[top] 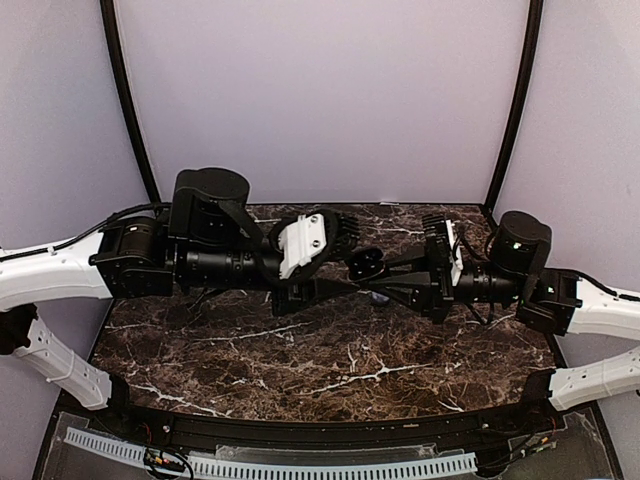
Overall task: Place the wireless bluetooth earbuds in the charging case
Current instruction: Adjust the left earbud in the left side groove of the charging case.
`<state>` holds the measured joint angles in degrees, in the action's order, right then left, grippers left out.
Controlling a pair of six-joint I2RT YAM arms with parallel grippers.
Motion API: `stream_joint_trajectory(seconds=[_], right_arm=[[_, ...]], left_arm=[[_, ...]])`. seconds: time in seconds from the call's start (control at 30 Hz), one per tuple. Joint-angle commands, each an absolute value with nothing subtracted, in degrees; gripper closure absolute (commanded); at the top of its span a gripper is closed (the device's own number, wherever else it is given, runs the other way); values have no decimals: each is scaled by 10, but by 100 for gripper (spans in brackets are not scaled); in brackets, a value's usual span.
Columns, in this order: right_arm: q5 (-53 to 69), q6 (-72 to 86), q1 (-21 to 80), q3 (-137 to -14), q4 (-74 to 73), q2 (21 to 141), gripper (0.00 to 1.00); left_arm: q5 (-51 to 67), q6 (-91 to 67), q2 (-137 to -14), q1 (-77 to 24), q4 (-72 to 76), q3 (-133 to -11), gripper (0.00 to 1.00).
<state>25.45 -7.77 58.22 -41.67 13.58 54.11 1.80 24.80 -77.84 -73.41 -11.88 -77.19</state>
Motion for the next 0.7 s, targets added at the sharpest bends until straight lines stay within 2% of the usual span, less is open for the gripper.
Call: stream_joint_trajectory(seconds=[0.0,0.3,0.47,0.53,0.67], right_arm=[[274,-84,589,-435,162,539,100],[313,-85,588,-431,163,536,100],[316,-77,588,-425,170,536,100],[310,-70,589,-419,180,538,100],[299,-49,584,-410,194,542,100]], left_arm=[[76,268,-784,-736,-167,-797,60],[89,284,-794,-735,-202,-813,67],[53,300,-768,-736,-171,-797,61],[58,304,-749,-736,-148,-787,55],[63,324,-720,-739,-135,-778,54]])
